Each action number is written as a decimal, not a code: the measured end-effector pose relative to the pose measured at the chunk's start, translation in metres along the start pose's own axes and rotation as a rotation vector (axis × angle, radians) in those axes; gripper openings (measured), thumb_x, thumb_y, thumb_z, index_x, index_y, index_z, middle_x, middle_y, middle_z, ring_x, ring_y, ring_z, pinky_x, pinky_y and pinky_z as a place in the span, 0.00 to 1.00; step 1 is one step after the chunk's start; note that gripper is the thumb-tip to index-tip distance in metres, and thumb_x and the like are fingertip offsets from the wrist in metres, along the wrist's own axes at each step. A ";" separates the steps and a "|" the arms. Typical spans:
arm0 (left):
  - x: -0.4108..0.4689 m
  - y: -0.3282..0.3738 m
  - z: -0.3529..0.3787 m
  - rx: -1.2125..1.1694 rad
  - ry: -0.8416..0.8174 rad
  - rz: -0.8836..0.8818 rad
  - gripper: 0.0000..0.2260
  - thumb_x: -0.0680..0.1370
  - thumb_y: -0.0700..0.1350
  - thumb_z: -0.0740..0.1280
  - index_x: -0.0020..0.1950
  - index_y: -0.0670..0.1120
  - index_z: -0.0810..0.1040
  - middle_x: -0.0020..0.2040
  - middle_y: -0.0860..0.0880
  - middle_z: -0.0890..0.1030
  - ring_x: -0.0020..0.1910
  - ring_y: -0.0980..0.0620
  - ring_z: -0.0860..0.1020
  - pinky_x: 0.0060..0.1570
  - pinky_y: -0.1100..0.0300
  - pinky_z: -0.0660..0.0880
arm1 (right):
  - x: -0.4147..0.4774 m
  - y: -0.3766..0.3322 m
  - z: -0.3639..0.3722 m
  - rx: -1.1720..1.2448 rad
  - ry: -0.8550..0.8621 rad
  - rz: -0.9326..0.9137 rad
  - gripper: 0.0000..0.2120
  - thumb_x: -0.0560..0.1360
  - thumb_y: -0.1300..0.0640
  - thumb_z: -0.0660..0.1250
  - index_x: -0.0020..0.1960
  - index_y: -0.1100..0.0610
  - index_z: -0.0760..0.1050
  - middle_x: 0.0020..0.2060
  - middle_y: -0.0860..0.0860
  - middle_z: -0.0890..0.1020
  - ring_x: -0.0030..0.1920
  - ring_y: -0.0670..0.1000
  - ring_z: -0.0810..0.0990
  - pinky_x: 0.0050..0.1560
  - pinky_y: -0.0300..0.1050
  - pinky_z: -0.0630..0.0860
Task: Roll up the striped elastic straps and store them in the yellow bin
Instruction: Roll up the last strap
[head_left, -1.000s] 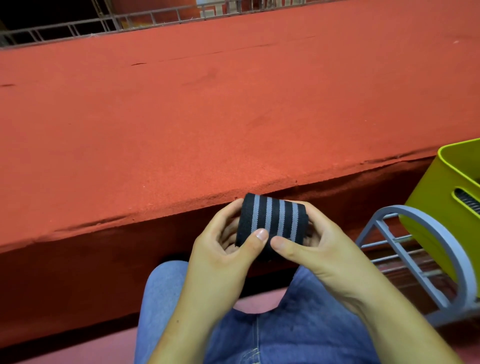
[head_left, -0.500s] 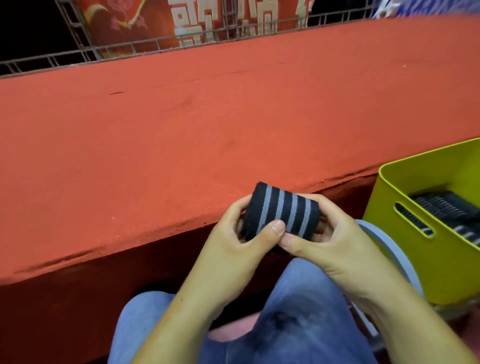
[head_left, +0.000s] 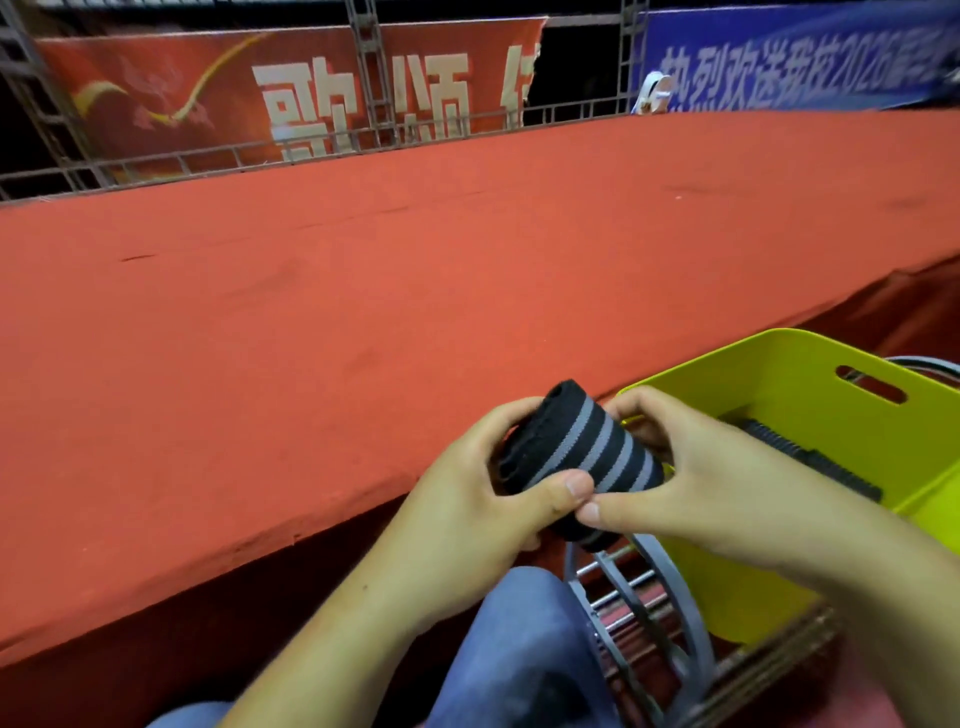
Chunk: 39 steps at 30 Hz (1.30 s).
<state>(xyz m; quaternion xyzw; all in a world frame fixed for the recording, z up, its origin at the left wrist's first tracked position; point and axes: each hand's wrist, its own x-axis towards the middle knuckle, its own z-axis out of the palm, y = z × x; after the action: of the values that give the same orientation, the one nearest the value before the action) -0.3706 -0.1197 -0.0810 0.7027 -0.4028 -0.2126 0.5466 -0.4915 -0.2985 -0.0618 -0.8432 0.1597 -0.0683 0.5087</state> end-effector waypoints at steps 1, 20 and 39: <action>0.006 0.003 0.005 0.006 -0.007 0.017 0.20 0.78 0.50 0.75 0.67 0.64 0.76 0.55 0.58 0.85 0.48 0.57 0.85 0.43 0.56 0.83 | 0.000 -0.001 -0.007 -0.028 0.006 -0.005 0.28 0.66 0.50 0.85 0.61 0.44 0.76 0.51 0.44 0.88 0.51 0.44 0.88 0.57 0.52 0.83; 0.126 -0.029 0.065 0.394 -0.187 0.141 0.13 0.81 0.52 0.69 0.66 0.57 0.80 0.59 0.64 0.83 0.60 0.68 0.79 0.63 0.65 0.73 | 0.004 0.079 -0.141 0.050 0.188 0.332 0.28 0.67 0.53 0.81 0.64 0.54 0.77 0.51 0.52 0.90 0.52 0.55 0.90 0.63 0.62 0.82; 0.125 -0.070 0.048 0.548 -0.273 0.250 0.16 0.81 0.55 0.66 0.68 0.59 0.80 0.70 0.66 0.77 0.75 0.60 0.70 0.74 0.63 0.63 | 0.052 0.117 -0.098 -0.350 -0.137 0.521 0.28 0.64 0.42 0.83 0.55 0.49 0.73 0.46 0.47 0.86 0.45 0.50 0.87 0.50 0.53 0.86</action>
<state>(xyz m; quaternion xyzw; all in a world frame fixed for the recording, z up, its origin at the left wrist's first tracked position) -0.3099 -0.2424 -0.1443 0.7338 -0.5977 -0.1198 0.2998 -0.4934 -0.4486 -0.1209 -0.8514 0.3449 0.1497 0.3658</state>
